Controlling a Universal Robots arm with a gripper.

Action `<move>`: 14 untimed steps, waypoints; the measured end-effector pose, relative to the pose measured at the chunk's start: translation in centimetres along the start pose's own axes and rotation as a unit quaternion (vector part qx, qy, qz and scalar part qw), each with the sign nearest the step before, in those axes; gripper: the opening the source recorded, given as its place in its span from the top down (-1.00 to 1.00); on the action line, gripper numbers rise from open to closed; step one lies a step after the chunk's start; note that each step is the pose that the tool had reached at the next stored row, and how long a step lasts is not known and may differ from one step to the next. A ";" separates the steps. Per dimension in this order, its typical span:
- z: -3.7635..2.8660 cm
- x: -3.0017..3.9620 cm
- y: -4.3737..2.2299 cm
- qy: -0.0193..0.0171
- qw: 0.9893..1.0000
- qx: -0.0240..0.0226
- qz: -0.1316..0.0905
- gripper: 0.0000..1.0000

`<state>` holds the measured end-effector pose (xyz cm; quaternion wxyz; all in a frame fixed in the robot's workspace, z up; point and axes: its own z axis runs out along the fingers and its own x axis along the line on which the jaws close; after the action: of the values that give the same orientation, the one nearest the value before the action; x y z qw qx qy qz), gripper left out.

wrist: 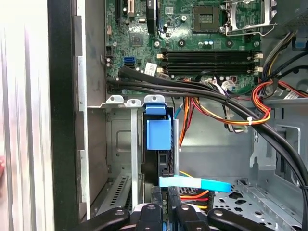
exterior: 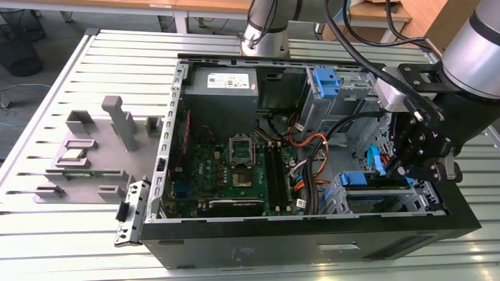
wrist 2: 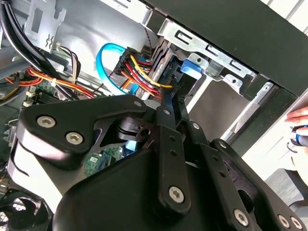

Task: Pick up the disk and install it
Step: 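Insert the second disk wire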

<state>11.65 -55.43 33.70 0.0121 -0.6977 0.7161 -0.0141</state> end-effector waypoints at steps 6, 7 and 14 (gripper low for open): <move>0.03 -0.01 -0.61 0.000 1.000 -0.011 0.000 0.65; 0.03 -0.02 -0.70 0.000 1.000 -0.013 0.000 0.65; 0.04 -0.03 -0.97 0.001 1.000 -0.021 0.000 0.65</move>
<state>12.62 -55.42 33.69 -0.0028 -0.6979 0.7162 0.0004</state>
